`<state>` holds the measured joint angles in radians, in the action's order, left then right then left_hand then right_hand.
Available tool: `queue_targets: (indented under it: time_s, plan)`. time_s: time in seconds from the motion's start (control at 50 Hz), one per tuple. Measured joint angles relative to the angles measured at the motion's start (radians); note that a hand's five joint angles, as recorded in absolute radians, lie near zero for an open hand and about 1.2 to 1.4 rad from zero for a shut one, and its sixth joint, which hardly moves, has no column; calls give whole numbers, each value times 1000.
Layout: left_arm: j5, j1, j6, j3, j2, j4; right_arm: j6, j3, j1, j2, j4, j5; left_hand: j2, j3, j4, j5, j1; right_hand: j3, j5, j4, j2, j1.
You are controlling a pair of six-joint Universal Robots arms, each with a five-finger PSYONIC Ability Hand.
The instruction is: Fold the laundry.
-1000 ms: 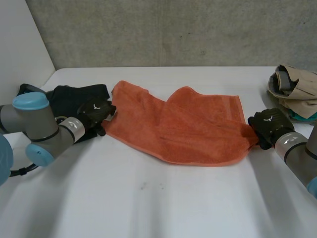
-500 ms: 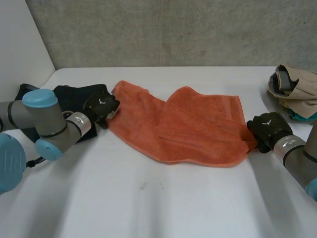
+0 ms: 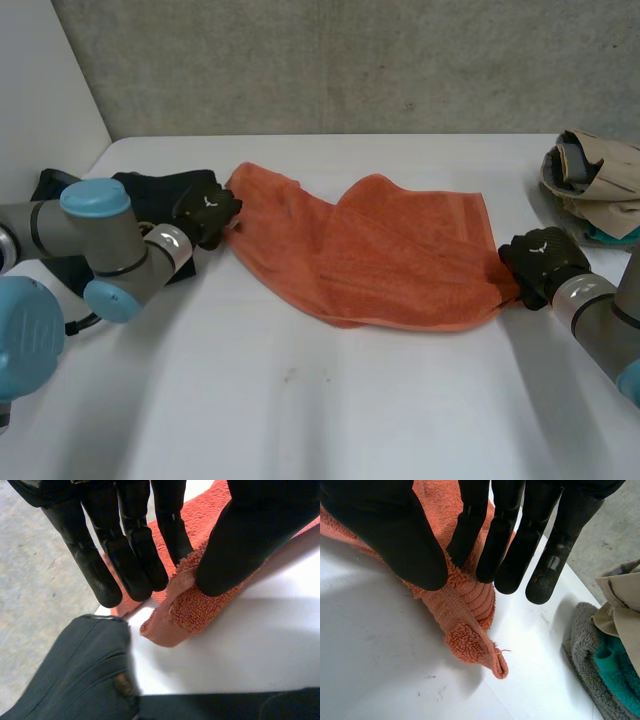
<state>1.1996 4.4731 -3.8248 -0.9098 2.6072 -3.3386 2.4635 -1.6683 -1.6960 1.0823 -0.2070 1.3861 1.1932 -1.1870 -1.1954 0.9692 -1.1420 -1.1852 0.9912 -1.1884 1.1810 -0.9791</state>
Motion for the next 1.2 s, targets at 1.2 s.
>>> queue_targets:
  time_s: [1.2]
  plan:
    - [510,-141,-125,-350,-306,-31,-368,316,-13,-83,216,165,0,0,-4,0,0,340,-306,344,-361,291]
